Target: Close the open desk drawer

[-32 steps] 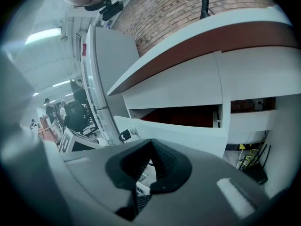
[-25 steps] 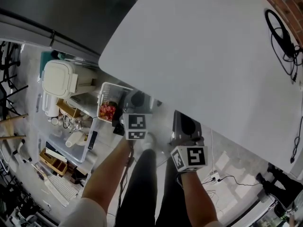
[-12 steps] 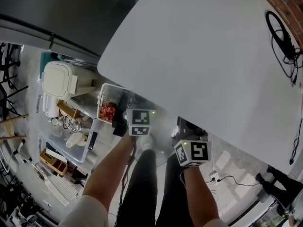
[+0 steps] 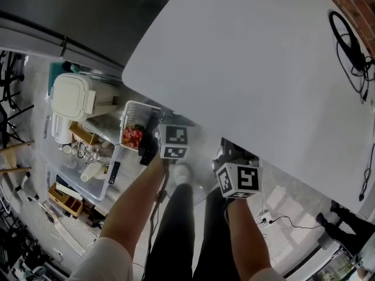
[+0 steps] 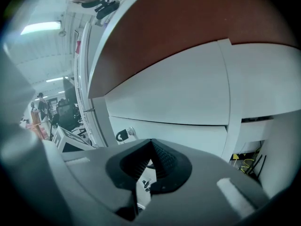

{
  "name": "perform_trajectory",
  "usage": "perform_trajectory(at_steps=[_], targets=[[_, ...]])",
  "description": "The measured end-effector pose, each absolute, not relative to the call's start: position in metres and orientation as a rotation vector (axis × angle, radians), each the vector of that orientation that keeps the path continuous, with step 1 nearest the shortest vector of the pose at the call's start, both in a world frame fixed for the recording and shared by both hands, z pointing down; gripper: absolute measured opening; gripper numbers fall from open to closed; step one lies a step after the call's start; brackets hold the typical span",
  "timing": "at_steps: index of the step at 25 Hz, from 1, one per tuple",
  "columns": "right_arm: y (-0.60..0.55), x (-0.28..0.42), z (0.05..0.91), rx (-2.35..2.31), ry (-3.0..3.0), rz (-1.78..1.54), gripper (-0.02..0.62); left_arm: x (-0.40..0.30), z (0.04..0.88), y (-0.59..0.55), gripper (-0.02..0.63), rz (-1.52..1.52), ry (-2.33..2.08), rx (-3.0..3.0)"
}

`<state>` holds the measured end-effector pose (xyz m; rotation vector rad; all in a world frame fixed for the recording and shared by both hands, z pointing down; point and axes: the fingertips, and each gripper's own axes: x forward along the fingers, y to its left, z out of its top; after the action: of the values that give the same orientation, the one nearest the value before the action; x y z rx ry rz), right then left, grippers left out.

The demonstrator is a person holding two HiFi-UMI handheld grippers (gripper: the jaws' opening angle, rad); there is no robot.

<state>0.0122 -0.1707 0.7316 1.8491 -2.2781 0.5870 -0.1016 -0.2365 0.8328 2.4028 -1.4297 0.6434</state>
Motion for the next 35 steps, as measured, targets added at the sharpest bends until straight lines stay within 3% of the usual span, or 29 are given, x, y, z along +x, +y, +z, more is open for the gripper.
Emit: perform_trajectory(at_steps=[22,35], targets=[[-0.152,0.009,0.723,1.870,-2.264,0.576,0.005,-0.106,0.821,-0.217,0.020,0.604,-1.427,2.404],[-0.108,-0.010,0.662,1.834,-2.290,0.584,0.005,-0.127,0.721,-0.163,0.020,0.541,-1.469,2.438]])
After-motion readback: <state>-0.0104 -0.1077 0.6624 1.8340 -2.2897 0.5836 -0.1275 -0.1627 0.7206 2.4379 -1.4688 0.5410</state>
